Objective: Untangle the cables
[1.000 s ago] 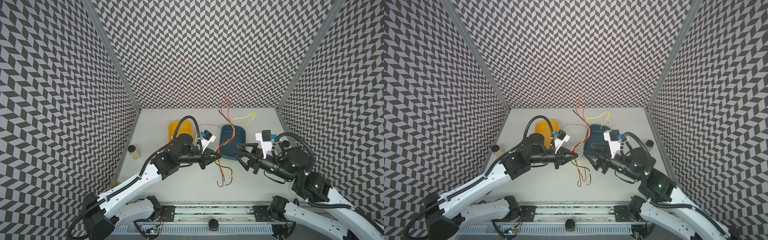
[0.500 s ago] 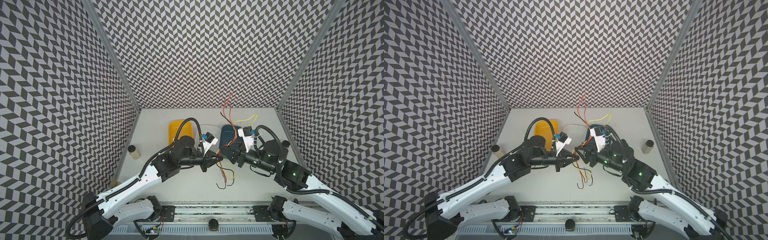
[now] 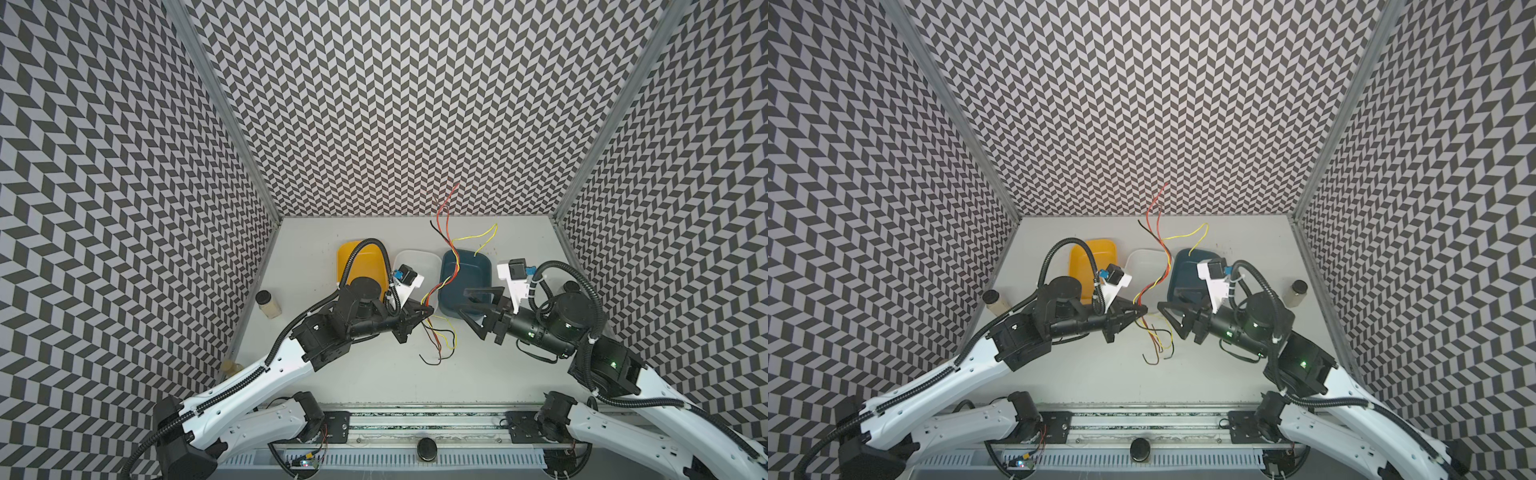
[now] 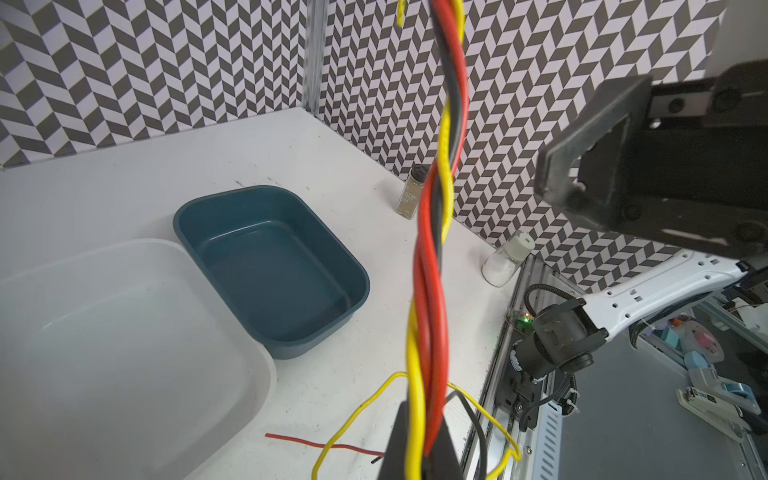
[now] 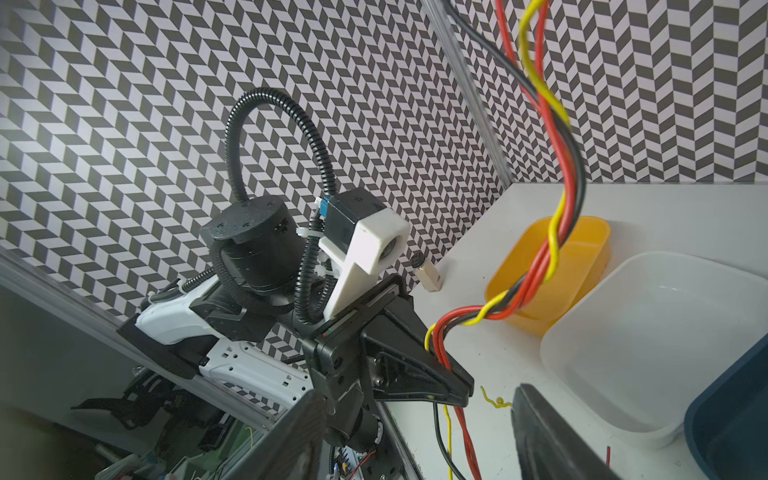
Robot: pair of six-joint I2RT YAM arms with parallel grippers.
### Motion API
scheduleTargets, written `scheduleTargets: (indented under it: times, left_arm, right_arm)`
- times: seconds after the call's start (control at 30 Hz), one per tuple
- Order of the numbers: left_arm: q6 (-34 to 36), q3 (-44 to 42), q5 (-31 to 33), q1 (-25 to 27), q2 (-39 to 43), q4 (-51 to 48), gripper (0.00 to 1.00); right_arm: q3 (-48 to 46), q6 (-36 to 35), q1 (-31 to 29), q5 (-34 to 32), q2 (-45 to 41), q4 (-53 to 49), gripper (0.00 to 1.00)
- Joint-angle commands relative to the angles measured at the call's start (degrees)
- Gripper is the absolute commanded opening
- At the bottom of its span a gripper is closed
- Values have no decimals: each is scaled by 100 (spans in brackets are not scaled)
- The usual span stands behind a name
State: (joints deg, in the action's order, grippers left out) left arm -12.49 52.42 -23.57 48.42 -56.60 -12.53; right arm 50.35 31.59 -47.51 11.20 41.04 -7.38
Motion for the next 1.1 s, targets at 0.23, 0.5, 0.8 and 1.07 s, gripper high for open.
scheduleTargets:
  times: [0.23, 0.5, 0.8, 1.07]
  left_arm:
    - [-1, 23, -282, 62, 194, 230, 0]
    - [27, 0, -310, 62, 266, 251, 0]
    - [30, -24, -334, 64, 384, 277, 0]
    - [36, -21, -437, 62, 376, 287, 0]
  right_arm:
    - [-809, 664, -13, 138, -1, 1793, 79]
    - [-758, 823, -13, 194, 424, 2244, 79]
    - [-852, 910, -13, -92, 470, 2453, 80]
    - [-834, 888, -13, -203, 511, 2478, 79]
